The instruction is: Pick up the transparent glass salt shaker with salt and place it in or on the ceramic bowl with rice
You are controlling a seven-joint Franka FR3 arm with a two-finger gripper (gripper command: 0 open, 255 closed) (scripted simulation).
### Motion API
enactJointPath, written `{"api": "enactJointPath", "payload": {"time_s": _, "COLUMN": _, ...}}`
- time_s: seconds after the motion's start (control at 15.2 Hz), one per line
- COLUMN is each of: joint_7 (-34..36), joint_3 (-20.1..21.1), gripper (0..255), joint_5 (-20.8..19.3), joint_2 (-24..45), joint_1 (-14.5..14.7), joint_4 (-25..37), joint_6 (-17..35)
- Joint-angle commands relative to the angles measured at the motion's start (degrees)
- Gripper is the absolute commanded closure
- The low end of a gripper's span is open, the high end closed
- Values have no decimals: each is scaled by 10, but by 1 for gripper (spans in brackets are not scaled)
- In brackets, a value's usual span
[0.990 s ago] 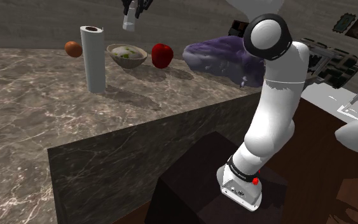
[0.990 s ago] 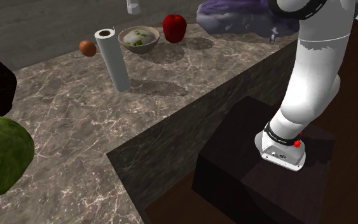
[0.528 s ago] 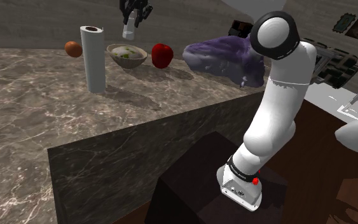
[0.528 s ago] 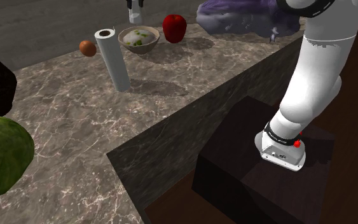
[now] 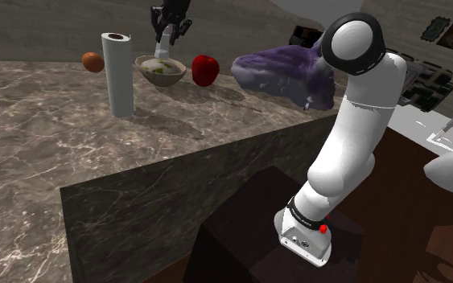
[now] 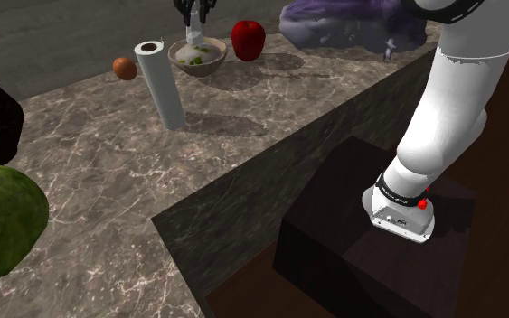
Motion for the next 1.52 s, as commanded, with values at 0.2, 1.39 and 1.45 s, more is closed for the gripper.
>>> {"api": "enactJointPath", "payload": {"time_s": 0.2, "joint_7": 0, "joint_3": 0, "gripper": 255, "joint_5": 0, "joint_2": 0, "joint_1": 0, "joint_4": -2, "joint_6": 3}}
{"api": "enactJointPath", "payload": {"time_s": 1.39, "joint_7": -3, "joint_3": 2, "gripper": 0, "joint_5": 2, "joint_2": -5, "joint_1": 3, "joint_4": 64, "joint_6": -68}}
{"api": "enactJointPath", "payload": {"time_s": 1.45, "joint_7": -2, "joint_3": 2, "gripper": 0, "joint_5": 2, "joint_2": -5, "joint_1": 3, "joint_4": 64, "joint_6": -67}}
